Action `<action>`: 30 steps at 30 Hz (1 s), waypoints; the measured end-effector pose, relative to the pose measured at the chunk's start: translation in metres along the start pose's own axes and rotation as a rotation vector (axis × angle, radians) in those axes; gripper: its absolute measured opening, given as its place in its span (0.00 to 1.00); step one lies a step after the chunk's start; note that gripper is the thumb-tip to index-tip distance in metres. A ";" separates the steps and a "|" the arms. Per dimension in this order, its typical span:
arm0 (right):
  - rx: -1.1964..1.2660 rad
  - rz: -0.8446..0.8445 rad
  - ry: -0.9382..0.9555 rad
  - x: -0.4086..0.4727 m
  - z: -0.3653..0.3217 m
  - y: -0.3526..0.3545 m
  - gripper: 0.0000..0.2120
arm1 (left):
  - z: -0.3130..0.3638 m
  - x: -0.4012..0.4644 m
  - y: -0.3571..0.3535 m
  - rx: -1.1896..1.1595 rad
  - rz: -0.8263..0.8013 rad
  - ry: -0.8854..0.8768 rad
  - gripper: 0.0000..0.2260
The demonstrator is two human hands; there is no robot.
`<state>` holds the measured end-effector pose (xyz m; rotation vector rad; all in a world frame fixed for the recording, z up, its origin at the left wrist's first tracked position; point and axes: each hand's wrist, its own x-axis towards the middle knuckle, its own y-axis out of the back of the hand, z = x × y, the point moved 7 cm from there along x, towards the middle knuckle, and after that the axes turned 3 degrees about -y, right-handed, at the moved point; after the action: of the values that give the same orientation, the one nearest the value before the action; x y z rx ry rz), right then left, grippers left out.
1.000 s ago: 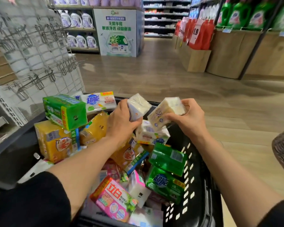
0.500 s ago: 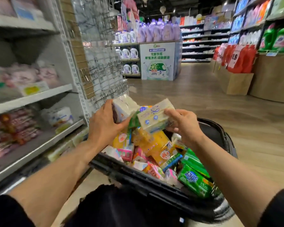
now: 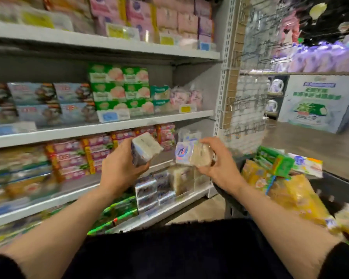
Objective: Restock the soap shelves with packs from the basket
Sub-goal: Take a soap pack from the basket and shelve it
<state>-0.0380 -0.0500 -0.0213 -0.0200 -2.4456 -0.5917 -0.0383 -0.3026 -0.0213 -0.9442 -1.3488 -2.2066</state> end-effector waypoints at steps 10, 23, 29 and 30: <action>0.254 -0.280 -0.180 0.030 0.037 -0.149 0.34 | -0.140 -0.055 0.020 0.015 0.016 0.298 0.21; -0.013 -0.519 -0.215 0.019 0.117 -0.294 0.25 | -0.229 -0.126 -0.029 0.376 -0.517 0.192 0.26; -0.019 -0.365 -0.193 0.016 0.144 -0.336 0.32 | -0.246 -0.134 -0.047 0.371 -0.485 0.182 0.27; -0.020 -0.352 -0.189 0.015 0.146 -0.344 0.32 | -0.250 -0.135 -0.051 0.356 -0.468 0.199 0.26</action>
<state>-0.1850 -0.3007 -0.2572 0.3681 -2.6465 -0.7978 -0.0615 -0.5030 -0.2271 -0.2909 -1.9244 -2.1821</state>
